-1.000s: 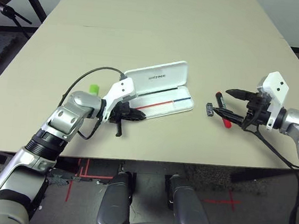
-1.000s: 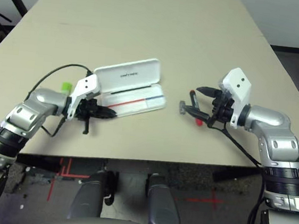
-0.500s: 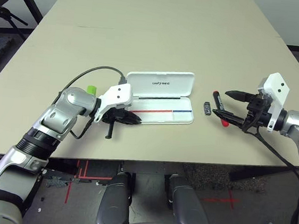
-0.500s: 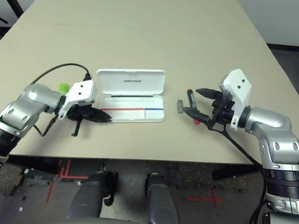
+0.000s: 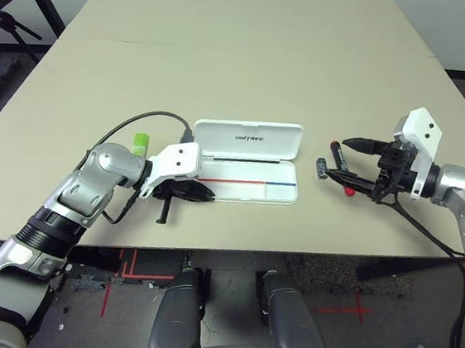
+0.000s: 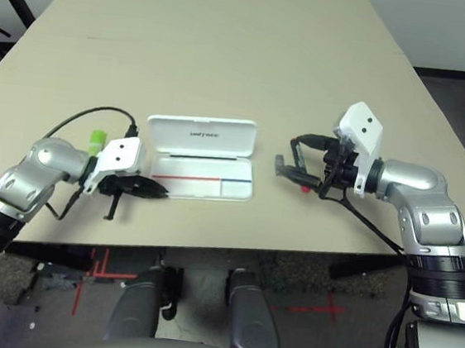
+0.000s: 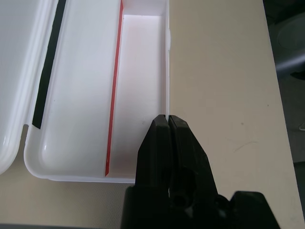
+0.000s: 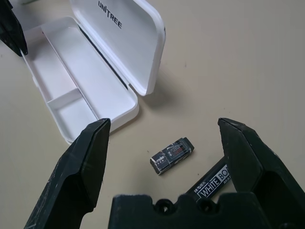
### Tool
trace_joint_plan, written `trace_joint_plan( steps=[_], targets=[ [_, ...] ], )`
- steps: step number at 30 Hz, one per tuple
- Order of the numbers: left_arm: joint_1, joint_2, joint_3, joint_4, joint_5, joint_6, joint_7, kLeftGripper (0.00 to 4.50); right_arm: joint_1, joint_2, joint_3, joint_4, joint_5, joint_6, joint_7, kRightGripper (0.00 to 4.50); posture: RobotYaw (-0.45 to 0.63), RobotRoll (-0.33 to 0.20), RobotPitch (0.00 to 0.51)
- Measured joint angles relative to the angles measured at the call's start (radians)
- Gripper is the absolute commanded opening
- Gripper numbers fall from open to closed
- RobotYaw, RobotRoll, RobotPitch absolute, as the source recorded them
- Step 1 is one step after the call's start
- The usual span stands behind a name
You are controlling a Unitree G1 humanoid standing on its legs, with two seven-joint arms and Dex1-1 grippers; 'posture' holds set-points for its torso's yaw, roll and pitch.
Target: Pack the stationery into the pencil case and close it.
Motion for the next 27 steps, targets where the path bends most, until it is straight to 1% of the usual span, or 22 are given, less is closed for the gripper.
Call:
trace_joint_plan(
  steps=[11,12,13,15,19,21,23,24,27],
  targets=[
    [0.044,-0.001,0.022,-0.04,-0.002,0.015,0.034,0.02,-0.003,0.003,0.027,0.014,-0.001,-0.011,0.001,4.5,-0.1,0.0,0.167],
    [0.047,-0.001,0.026,-0.044,-0.002,0.02,0.038,0.36,-0.003,0.004,0.027,0.015,-0.001,-0.014,0.001,4.5,-0.09,0.0,0.168],
    [0.051,-0.001,0.029,-0.046,-0.003,0.024,0.041,0.58,-0.003,0.004,0.027,0.016,-0.001,-0.015,0.001,4.5,-0.09,0.0,0.168],
    [0.061,0.001,0.033,-0.052,-0.006,0.03,0.043,1.17,-0.004,0.004,0.027,0.02,-0.001,-0.018,0.001,4.5,-0.09,0.0,0.167],
    [0.082,0.019,0.041,-0.086,-0.013,0.044,0.039,2.77,-0.012,0.005,0.027,0.035,-0.001,-0.019,0.004,4.5,-0.09,0.0,0.166],
    [0.089,0.033,0.05,-0.111,-0.024,0.061,0.037,3.5,-0.019,0.005,0.027,0.038,0.0,-0.019,0.008,4.5,-0.08,0.0,0.166],
    [0.098,0.05,0.068,-0.152,-0.045,0.083,0.029,4.35,-0.023,0.005,0.027,0.039,0.001,-0.019,0.011,4.5,-0.08,0.0,0.165],
    [0.1,0.055,0.078,-0.17,-0.058,0.09,0.026,4.43,-0.024,0.005,0.027,0.039,0.001,-0.019,0.012,4.5,-0.08,0.0,0.165],
    [0.101,0.066,0.106,-0.214,-0.097,0.117,0.02,4.43,-0.027,0.011,0.024,0.035,0.018,-0.002,0.01,4.5,-0.09,0.0,0.163]
  ],
)
